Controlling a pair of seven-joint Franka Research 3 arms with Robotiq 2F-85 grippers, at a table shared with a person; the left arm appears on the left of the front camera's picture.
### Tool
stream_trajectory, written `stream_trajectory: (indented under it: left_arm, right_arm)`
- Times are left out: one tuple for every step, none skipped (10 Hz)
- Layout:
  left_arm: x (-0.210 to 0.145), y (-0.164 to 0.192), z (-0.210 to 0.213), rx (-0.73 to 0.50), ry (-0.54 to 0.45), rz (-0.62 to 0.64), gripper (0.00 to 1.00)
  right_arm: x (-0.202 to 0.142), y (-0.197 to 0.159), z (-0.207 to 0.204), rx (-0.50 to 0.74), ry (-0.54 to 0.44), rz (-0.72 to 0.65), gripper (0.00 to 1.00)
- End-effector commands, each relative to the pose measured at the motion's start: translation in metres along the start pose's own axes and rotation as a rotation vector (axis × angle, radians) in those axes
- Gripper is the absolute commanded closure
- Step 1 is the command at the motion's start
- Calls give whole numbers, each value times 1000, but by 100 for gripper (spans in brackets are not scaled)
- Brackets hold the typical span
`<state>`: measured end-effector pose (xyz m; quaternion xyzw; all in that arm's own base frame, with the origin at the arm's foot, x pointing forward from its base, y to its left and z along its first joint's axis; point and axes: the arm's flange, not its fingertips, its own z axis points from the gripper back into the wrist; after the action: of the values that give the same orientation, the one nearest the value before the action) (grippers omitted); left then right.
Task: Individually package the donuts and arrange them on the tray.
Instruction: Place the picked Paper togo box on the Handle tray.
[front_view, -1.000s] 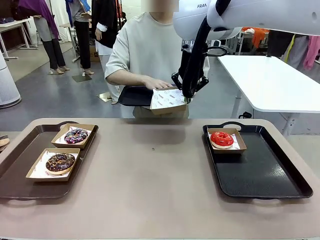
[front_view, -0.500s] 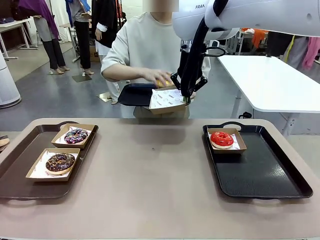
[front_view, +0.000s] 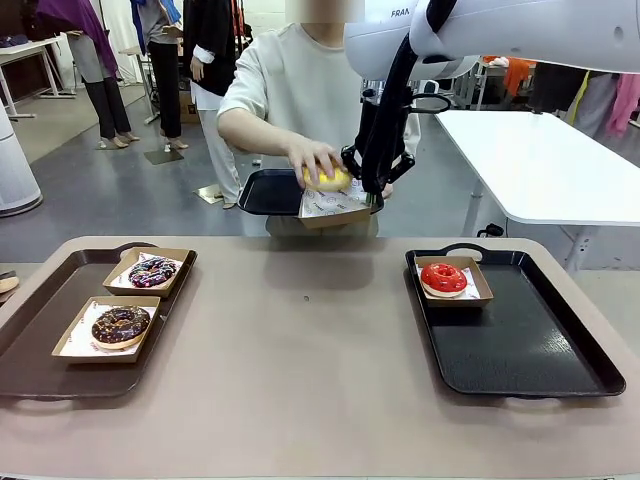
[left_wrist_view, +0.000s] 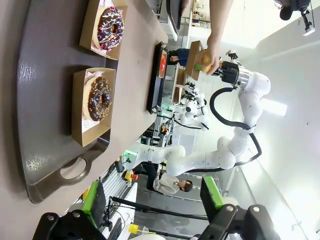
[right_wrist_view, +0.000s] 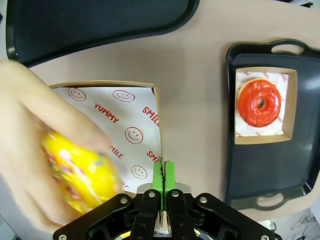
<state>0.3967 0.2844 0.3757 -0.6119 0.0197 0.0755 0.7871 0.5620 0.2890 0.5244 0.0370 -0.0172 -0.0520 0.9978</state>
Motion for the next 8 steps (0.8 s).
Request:
stream_trajectory:
  left_arm:
    - [-1, -1, 2, 0, -4, 1, 0]
    - [-1, -1, 2, 0, -4, 1, 0]
    - [-1, -1, 2, 0, -4, 1, 0]
    - [-1, -1, 2, 0, -4, 1, 0]
    - [-1, -1, 2, 0, -4, 1, 0]
    - [-1, -1, 2, 0, -4, 1, 0]
    - [-1, -1, 2, 0, -4, 1, 0]
    - [-1, -1, 2, 0, -4, 1, 0]
  right_arm:
    - [-3, -3, 1, -3, -2, -3, 100]
    - [-3, -3, 1, -3, -2, -3, 100]
    - [-3, -3, 1, -3, -2, -3, 100]
    - [-3, -3, 1, -3, -2, -3, 100]
    - [-3, -3, 1, -3, -2, -3, 100]
    - [-3, -3, 1, -3, -2, -3, 100]
    - [-3, -3, 1, -3, -2, -3, 100]
    - [-3, -3, 1, -3, -2, -3, 100]
